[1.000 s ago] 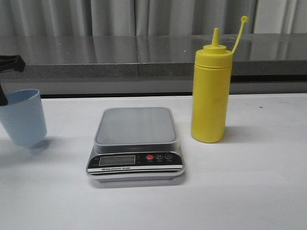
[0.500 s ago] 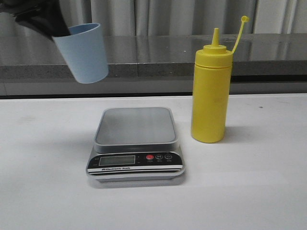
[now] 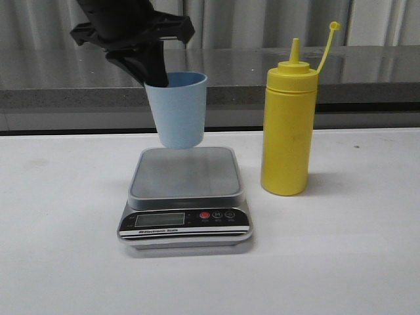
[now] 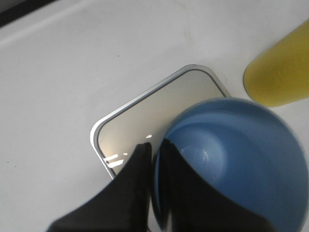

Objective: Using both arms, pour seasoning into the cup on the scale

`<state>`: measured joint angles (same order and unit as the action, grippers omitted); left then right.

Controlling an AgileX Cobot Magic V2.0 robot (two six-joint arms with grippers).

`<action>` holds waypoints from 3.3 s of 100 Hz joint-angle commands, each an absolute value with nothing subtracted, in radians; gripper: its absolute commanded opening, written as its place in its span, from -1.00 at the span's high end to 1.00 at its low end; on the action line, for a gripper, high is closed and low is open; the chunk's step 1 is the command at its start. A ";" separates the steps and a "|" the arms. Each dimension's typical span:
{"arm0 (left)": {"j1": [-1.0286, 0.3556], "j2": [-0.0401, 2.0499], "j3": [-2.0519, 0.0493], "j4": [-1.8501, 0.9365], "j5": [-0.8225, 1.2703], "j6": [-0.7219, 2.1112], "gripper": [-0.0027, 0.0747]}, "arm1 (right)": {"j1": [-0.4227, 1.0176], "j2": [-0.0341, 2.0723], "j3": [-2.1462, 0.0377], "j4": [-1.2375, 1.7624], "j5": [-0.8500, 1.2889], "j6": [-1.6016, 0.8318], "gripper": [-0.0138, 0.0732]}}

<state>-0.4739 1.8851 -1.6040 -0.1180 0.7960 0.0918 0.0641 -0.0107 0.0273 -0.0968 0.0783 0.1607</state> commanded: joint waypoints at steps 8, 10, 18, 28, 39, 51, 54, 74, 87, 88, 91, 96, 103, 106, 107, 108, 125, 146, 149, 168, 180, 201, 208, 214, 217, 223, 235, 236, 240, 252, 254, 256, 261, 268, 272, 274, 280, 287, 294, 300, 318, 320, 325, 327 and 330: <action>-0.490 1.870 -1.642 -0.116 0.771 0.092 0.98 | 0.059 -0.030 0.007 -0.105 -0.005 0.161 0.84; -0.490 1.873 -1.642 -0.116 0.774 0.092 0.98 | 0.059 -0.030 0.007 -0.105 -0.005 0.161 0.84; -0.490 1.884 -1.642 -0.116 0.788 0.092 0.98 | 0.059 -0.030 0.007 -0.105 -0.005 0.161 0.84; -0.490 1.893 -1.642 -0.116 0.783 0.092 0.98 | 0.059 -0.030 0.007 -0.105 -0.005 0.161 0.84; -0.490 1.898 -1.642 -0.116 0.776 0.092 0.98 | 0.059 -0.030 0.007 -0.105 -0.005 0.161 0.84; -0.490 1.898 -1.642 -0.116 0.775 0.092 0.98 | 0.059 -0.030 0.007 -0.105 -0.005 0.161 0.84; -0.490 1.898 -1.642 -0.116 0.775 0.092 0.98 | 0.059 -0.030 0.007 -0.105 -0.005 0.161 0.84; -0.490 1.898 -1.642 -0.116 0.775 0.092 0.98 | 0.059 -0.030 0.007 -0.105 -0.005 0.161 0.84; -0.490 1.898 -1.642 -0.116 0.779 0.092 0.98 | 0.059 -0.030 0.007 -0.105 -0.005 0.161 0.84; -0.490 1.898 -1.642 -0.116 0.779 0.092 0.98 | 0.059 -0.030 0.007 -0.105 -0.005 0.161 0.84; -0.490 1.898 -1.642 -0.116 0.779 0.092 0.98 | 0.059 -0.030 0.007 -0.105 -0.005 0.161 0.84; -0.490 1.898 -1.642 -0.116 0.779 0.092 0.98 | 0.059 -0.030 0.007 -0.105 -0.005 0.161 0.84; -0.490 1.898 -1.642 -0.116 0.779 0.092 0.98 | 0.059 -0.030 0.007 -0.105 -0.005 0.161 0.84; -0.490 1.898 -1.642 -0.116 0.781 0.092 0.98 | 0.059 -0.030 0.007 -0.105 -0.005 0.161 0.84; -0.490 1.898 -1.642 -0.116 0.781 0.092 0.98 | 0.059 -0.030 0.007 -0.105 -0.005 0.161 0.84; -0.490 1.898 -1.642 -0.116 0.781 0.092 0.97 | 0.059 -0.030 0.007 -0.105 -0.005 0.161 0.84; -0.490 1.898 -1.642 -0.116 0.789 0.092 0.62 | 0.059 -0.030 0.007 -0.105 -0.005 0.161 0.84; -0.490 1.898 -1.642 -0.116 0.791 0.092 -0.39 | 0.059 -0.030 0.007 -0.105 -0.005 0.161 0.84; -0.490 1.898 -1.642 -0.116 0.793 0.092 -0.49 | 0.059 -0.030 0.007 -0.105 -0.005 0.161 0.84; -0.490 1.884 -1.642 -0.116 0.820 0.092 -0.65 | 0.059 -0.030 0.007 -0.105 -0.005 0.161 0.84; -0.490 1.841 -1.642 -0.116 0.820 0.088 -0.65 | 0.059 -0.030 0.007 -0.105 -0.005 0.161 0.84; -0.488 1.729 -1.642 -0.110 0.806 0.086 -0.65 | 0.059 -0.030 0.007 -0.105 -0.005 0.161 0.84; -0.487 1.690 -1.642 -0.103 0.802 0.086 -0.64 | 0.059 -0.030 0.007 -0.105 -0.005 0.161 0.84; -0.487 1.657 -1.633 -0.080 0.783 0.080 -0.64 | 0.059 -0.030 0.007 -0.105 -0.005 0.161 0.84; -0.483 1.640 -1.624 -0.067 0.770 0.070 -0.64 | 0.059 -0.030 0.007 -0.105 -0.005 0.161 0.84; -0.467 1.596 -1.603 -0.050 0.733 0.048 -0.64 | 0.059 -0.030 0.007 -0.105 -0.005 0.161 0.84; -0.408 1.508 -1.533 -0.043 0.677 0.028 -0.64 | 0.059 -0.030 0.007 -0.105 -0.005 0.161 0.84; -0.403 1.497 -1.522 -0.043 0.674 0.028 -0.64 | 0.059 -0.030 0.007 -0.105 -0.005 0.161 0.84; -0.379 1.469 -1.486 -0.043 0.653 0.026 -0.64 | 0.059 -0.030 0.007 -0.105 -0.005 0.161 0.84; -0.311 1.358 -1.355 -0.045 0.576 0.024 -0.64 | 0.059 -0.030 0.007 -0.105 -0.005 0.161 0.84; -0.300 1.335 -1.328 -0.045 0.559 0.024 -0.64 | 0.059 -0.030 0.007 -0.105 -0.005 0.161 0.84; -0.288 1.312 -1.310 -0.045 0.540 0.022 -0.64 | 0.059 -0.030 0.007 -0.105 -0.005 0.161 0.84; -0.265 1.257 -1.233 -0.045 0.494 0.015 -0.64 | 0.059 -0.030 0.007 -0.105 -0.005 0.161 0.84; -0.234 1.175 -1.134 -0.047 0.425 0.009 -0.64 | 0.059 -0.030 0.007 -0.105 -0.005 0.161 0.84; -0.217 1.126 -1.084 -0.047 0.386 0.009 -0.64 | 0.059 -0.030 0.007 -0.105 -0.005 0.161 0.84; -0.210 1.100 -1.055 -0.047 0.374 0.006 -0.64 | 0.059 -0.030 0.007 -0.105 -0.005 0.161 0.84; -0.193 1.033 -0.969 -0.047 0.324 0.000 -0.64 | 0.059 -0.030 0.007 -0.105 -0.005 0.161 0.84; -0.177 0.945 -0.877 -0.047 0.280 0.000 -0.64 | 0.059 -0.030 0.007 -0.105 -0.005 0.161 0.84; -0.164 0.855 -0.793 -0.047 0.251 0.000 -0.64 | 0.059 -0.030 0.007 -0.105 -0.005 0.161 0.84; -0.155 0.773 -0.732 -0.047 0.239 0.000 -0.64 | 0.059 -0.030 0.007 -0.105 -0.005 0.161 0.84; -0.144 0.532 -0.578 -0.045 0.237 0.000 -0.64 | 0.059 -0.030 0.007 -0.105 -0.005 0.161 0.84; -0.144 0.515 -0.564 -0.045 0.237 0.000 -0.64 | 0.059 -0.030 0.007 -0.105 -0.005 0.161 0.84; -0.144 0.446 -0.534 -0.045 0.237 0.000 -0.64 | 0.059 -0.030 0.007 -0.105 -0.005 0.161 0.84; -0.144 0.429 -0.522 -0.045 0.237 0.000 -0.64 | 0.059 -0.030 0.007 -0.105 -0.005 0.161 0.84; -0.144 0.389 -0.507 -0.045 0.237 0.000 -0.64 | 0.059 -0.030 0.007 -0.105 -0.005 0.161 0.84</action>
<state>-0.1461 0.4620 -0.5168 -0.0397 0.3220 0.0089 0.0641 -0.0107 0.0273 -0.0968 0.0783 0.1607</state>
